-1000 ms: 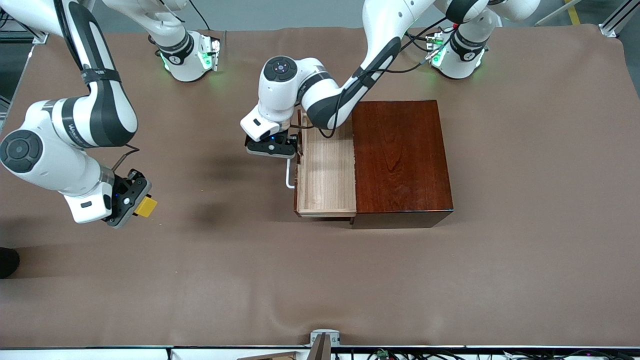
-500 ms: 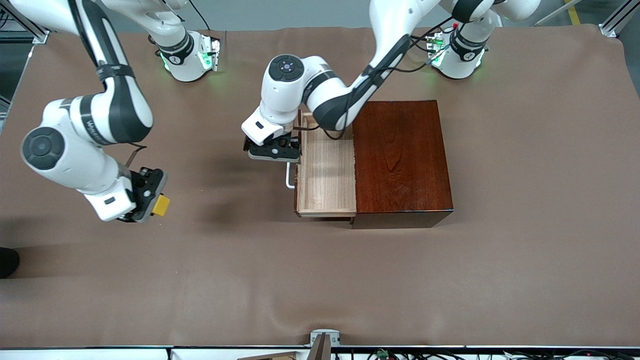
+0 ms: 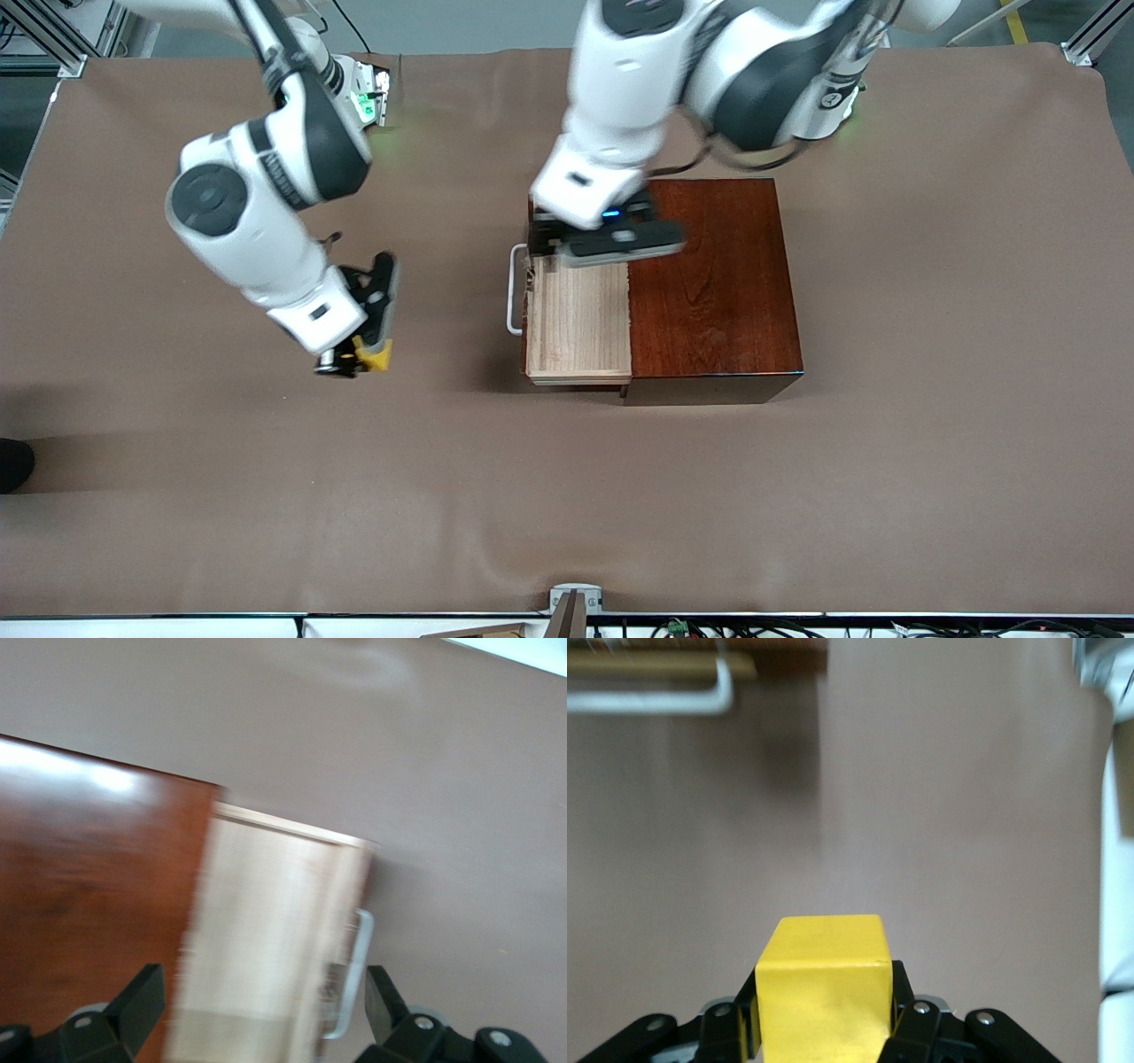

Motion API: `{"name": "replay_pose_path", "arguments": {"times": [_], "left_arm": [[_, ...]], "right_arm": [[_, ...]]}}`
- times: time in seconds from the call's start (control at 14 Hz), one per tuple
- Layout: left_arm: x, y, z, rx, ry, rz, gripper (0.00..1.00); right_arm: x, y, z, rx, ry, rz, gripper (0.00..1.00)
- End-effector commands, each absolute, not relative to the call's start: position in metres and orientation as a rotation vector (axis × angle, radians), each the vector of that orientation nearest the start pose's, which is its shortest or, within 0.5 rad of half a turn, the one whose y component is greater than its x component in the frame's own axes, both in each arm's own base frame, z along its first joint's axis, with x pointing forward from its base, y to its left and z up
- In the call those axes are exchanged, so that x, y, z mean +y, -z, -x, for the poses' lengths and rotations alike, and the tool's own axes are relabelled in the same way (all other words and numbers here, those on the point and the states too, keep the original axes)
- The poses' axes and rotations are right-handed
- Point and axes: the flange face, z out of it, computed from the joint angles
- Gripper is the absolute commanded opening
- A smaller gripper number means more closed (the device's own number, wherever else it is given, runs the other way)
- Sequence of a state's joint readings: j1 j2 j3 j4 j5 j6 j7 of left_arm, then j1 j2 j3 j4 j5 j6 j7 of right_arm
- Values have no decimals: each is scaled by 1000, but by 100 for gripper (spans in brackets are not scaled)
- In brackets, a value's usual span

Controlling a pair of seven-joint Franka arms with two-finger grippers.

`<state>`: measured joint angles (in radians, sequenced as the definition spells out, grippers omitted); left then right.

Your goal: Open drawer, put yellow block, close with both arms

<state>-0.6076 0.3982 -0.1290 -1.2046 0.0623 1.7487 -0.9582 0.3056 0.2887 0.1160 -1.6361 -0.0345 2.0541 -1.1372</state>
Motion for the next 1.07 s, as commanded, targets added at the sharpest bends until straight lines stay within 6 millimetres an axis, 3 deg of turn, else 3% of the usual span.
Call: {"name": "replay_pose_path", "arguments": {"times": [0.0, 0.07, 0.21, 0.43, 0.79, 1.0], "left_arm": [[-359, -601, -536, -202, 95, 3154, 100], [-316, -616, -547, -132, 76, 3141, 100], [-248, -637, -559, -38, 50, 3133, 100], [-172, -649, -566, 31, 20, 3121, 100], [-77, -647, -569, 101, -11, 3115, 100], [-32, -640, -574, 119, -28, 3146, 100]], "right_arm": [[315, -482, -595, -2315, 238, 2172, 0], [333, -477, -593, -2335, 240, 2143, 0], [366, -461, -589, -2371, 228, 2085, 0], [401, -435, -587, -2349, 201, 2082, 0], [465, -391, -556, -2227, 132, 2116, 0], [497, -371, -542, -2224, 110, 2115, 0]]}}
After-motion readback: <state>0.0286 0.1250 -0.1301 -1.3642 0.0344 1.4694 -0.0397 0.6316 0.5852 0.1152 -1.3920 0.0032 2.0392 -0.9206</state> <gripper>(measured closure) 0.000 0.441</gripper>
